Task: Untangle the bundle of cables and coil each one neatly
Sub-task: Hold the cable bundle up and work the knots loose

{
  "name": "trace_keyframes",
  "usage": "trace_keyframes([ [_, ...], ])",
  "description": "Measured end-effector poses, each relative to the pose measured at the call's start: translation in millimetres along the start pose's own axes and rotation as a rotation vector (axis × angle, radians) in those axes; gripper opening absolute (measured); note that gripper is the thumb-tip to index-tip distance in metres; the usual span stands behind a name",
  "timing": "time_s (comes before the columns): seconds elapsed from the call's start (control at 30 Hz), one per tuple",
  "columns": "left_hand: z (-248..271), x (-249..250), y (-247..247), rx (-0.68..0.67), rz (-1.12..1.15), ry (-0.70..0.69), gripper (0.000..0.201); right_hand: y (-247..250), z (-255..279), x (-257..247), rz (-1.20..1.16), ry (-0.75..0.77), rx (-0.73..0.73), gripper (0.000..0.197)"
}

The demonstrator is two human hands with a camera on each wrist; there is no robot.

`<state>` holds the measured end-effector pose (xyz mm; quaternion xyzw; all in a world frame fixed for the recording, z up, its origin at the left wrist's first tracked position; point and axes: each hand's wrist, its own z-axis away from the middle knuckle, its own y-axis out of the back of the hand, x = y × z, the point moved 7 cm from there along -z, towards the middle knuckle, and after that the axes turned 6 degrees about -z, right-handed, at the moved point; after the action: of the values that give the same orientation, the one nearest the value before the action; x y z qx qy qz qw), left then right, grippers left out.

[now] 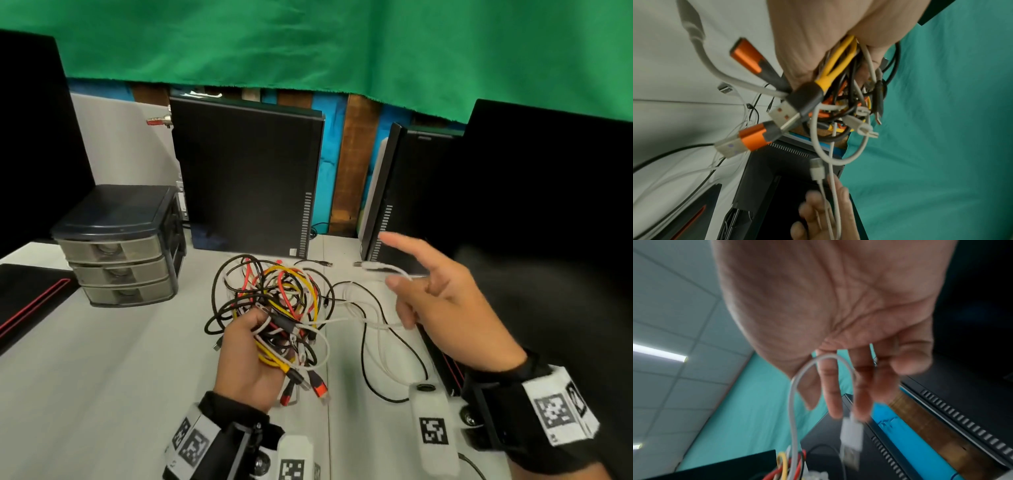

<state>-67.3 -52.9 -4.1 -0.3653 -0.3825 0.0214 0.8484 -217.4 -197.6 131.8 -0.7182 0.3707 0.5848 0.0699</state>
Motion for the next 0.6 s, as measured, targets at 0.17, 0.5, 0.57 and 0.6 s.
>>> trace_keyframes([
  [0.17,0,5,-8,-0.122,0.104,-0.047,0.059,-10,-1,18,0.420,-0.083,-0.067,0.018],
  [0.5,20,10,-39,-0.402,0.094,-0.118,0.027,-46,2,22,0.419,-0.058,-0.144,0.010],
  [0.57,25,16,-40,-0.436,0.103,-0.137,0.016,-44,1,20,0.312,-0.069,-0.121,0.010],
  [0.6,25,19,-39,-0.464,0.114,-0.155,0.033,-43,1,19,0.276,-0.065,-0.107,0.011],
])
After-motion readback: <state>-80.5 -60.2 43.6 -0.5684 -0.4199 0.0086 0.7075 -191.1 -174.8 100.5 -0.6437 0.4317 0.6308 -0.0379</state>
